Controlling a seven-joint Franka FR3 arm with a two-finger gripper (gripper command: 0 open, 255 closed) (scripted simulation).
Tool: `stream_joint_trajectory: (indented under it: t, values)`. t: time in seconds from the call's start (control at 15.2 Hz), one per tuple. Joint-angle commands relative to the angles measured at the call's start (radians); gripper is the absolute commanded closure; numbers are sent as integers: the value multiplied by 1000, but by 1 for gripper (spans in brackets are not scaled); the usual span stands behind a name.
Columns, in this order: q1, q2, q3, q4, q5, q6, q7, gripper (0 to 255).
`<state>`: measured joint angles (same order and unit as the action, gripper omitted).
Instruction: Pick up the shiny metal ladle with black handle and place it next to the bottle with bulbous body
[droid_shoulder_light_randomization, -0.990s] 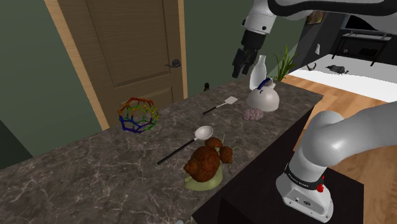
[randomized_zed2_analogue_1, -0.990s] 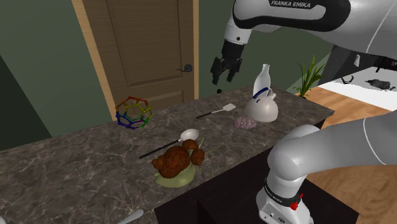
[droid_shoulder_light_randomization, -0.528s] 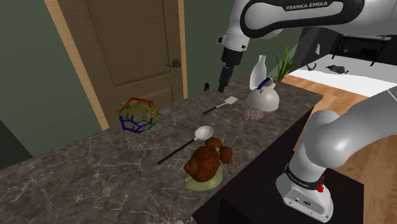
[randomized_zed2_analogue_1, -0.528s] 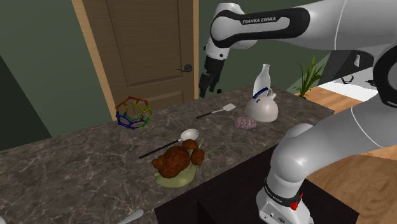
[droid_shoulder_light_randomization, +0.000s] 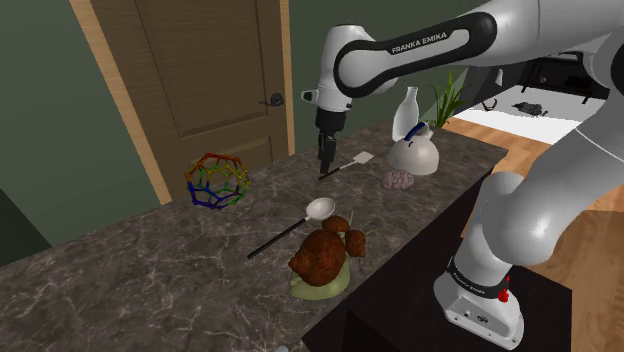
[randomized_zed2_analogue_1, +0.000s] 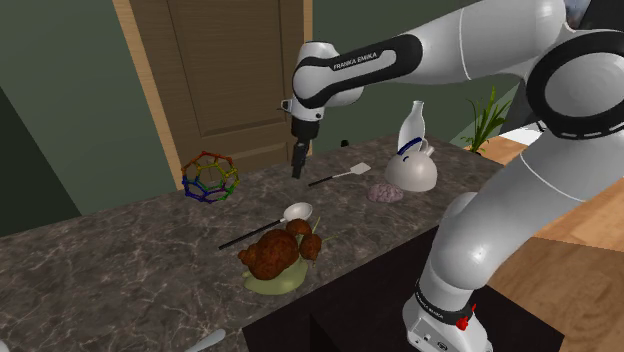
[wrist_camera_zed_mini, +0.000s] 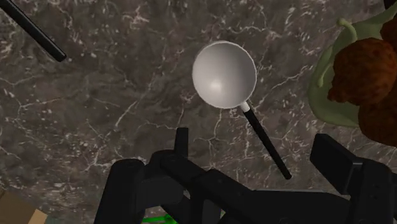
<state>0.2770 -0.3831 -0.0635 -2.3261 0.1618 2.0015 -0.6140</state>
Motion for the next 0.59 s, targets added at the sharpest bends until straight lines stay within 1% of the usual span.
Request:
stream_joint_trajectory:
  t: [0.0, 0.53]
  values:
    - [30, 52, 5, 7, 6, 32, -77, 0]
    - [132, 261, 50, 36, 23, 163, -350, 0]
